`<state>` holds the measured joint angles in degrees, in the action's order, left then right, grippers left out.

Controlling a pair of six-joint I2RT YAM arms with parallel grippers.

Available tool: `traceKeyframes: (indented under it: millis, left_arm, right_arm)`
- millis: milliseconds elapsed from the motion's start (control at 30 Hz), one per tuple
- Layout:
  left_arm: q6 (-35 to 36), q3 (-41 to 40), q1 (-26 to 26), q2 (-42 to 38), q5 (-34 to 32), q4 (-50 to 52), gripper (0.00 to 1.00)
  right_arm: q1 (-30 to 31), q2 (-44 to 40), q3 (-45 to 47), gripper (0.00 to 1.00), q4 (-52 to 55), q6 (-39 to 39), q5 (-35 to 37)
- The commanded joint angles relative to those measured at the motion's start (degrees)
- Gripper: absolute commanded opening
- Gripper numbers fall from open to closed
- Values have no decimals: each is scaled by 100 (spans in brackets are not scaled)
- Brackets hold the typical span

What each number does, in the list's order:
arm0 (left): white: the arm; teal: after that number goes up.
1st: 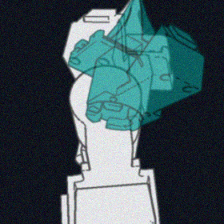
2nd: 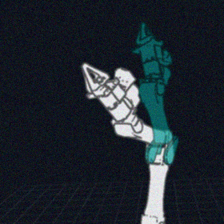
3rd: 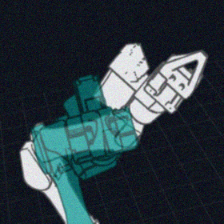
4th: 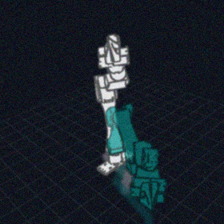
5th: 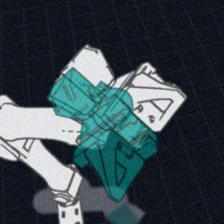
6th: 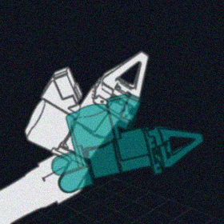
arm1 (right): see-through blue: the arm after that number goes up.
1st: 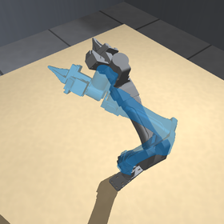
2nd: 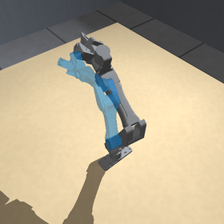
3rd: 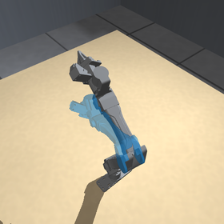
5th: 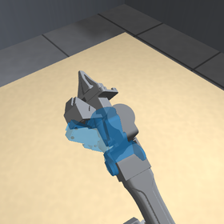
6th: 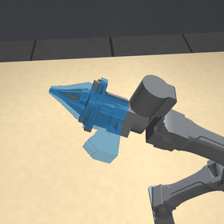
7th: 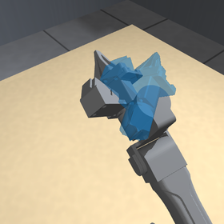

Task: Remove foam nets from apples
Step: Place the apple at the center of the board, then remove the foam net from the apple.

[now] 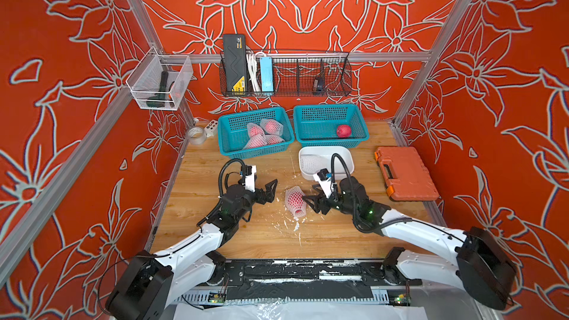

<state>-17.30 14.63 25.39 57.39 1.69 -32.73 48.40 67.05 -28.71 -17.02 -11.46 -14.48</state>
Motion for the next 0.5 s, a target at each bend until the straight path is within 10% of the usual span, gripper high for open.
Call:
traceKeyframes:
  millis: [0,467]
  left_arm:
    - [-245,-154,-14,-27,121,-48,98]
    - [-65,-244,-16,26,29,45,97]
  right_arm:
    - [501,181,210,74,-121,594,611]
    - [1250,1380,-279,89,142,465,2180]
